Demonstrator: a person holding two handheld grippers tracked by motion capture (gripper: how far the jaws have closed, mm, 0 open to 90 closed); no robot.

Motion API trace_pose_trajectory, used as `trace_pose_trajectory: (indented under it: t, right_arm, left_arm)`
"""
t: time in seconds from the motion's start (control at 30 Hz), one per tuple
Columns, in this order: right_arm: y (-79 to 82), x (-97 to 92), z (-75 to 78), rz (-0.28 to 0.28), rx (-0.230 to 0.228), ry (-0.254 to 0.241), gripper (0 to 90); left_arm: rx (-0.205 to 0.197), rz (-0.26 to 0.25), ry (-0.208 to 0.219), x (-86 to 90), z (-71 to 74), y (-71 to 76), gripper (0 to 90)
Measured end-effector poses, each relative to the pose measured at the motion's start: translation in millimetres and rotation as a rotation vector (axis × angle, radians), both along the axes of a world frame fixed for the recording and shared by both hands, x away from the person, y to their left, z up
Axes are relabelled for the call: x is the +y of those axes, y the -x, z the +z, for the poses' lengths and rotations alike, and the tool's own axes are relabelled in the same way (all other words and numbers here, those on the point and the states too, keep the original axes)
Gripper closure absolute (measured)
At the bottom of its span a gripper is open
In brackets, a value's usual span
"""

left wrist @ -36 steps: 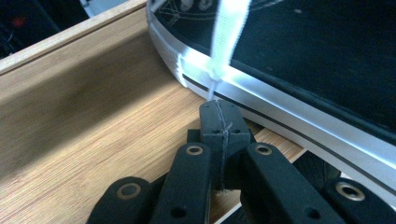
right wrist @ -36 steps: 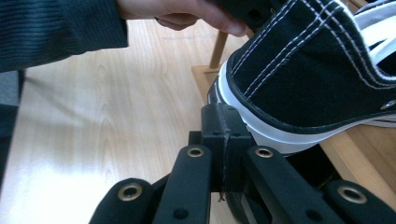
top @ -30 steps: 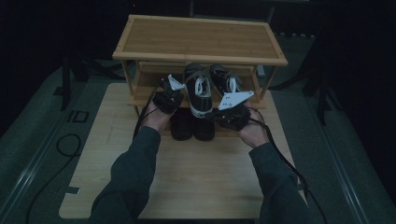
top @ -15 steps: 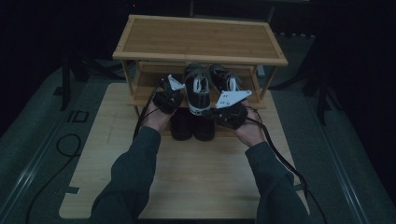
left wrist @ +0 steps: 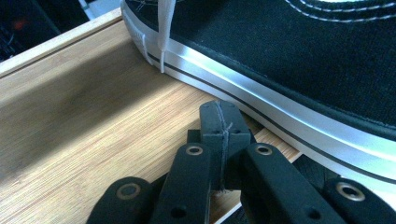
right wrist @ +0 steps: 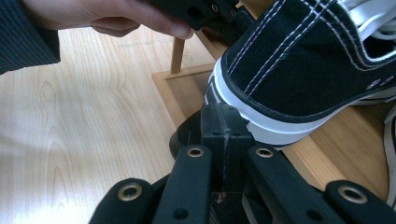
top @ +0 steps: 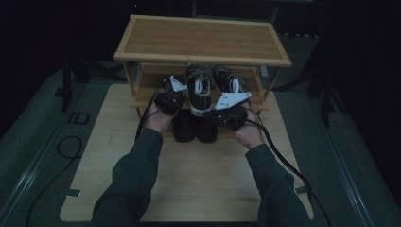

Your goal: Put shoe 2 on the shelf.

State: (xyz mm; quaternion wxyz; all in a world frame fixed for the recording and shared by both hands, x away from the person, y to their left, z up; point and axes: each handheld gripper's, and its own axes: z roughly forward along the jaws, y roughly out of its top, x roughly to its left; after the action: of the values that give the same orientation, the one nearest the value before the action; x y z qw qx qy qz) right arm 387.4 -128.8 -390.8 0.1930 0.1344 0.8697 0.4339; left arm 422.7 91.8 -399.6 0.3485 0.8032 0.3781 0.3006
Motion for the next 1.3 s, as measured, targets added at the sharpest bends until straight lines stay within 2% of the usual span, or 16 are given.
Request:
trace_pose_trajectory:
  t: [0.07,0.17,0.3,0.63,0.8,0.97,1.1,1.2,1.3]
  right_arm:
    - [0.1,0.1,-0.3,0.0,0.001,-0.001,90.0]
    - [-1.0,-0.7,-1.0,0.005,0.014,-0.015,90.0]
    - [-0.9,-0.4,-1.4,0.005,0.007,-0.015,90.0]
    - [-4.6,2.4,-1.3,0.003,0.013,-0.037,90.0]
    - [-5.3,6.0,1.6,-0.002,-0.002,-0.035,90.0]
    - [-7.2,10.8,-0.6,0.003,0.012,-0.022,90.0]
    - [-7.8,13.2,-1.9,0.001,0.006,-0.021,90.0]
    - [-8.1,14.1,-1.0,-0.008,-0.011,-0.017,90.0]
    - [-10.8,13.3,-3.1,-0.056,-0.024,-0.007,90.0]
  left_arm:
    - [-0.002,0.002,-0.01,1.5,0.2,0.3,90.0]
    - [-0.022,0.009,-0.001,1.3,-1.8,1.5,90.0]
    - [-0.001,0.01,0.018,3.5,-1.2,0.0,90.0]
    - [0.002,0.024,0.048,3.8,-2.5,0.6,90.0]
    - [-0.005,0.03,0.047,2.8,-3.1,1.4,90.0]
    - [-0.002,0.027,0.029,3.5,-2.4,1.5,90.0]
    - [0.0,0.024,0.021,4.4,-2.2,1.5,90.0]
    - [-0.003,0.028,0.034,3.6,-2.7,1.6,90.0]
    - [-0.008,0.029,0.046,2.7,-3.4,1.7,90.0]
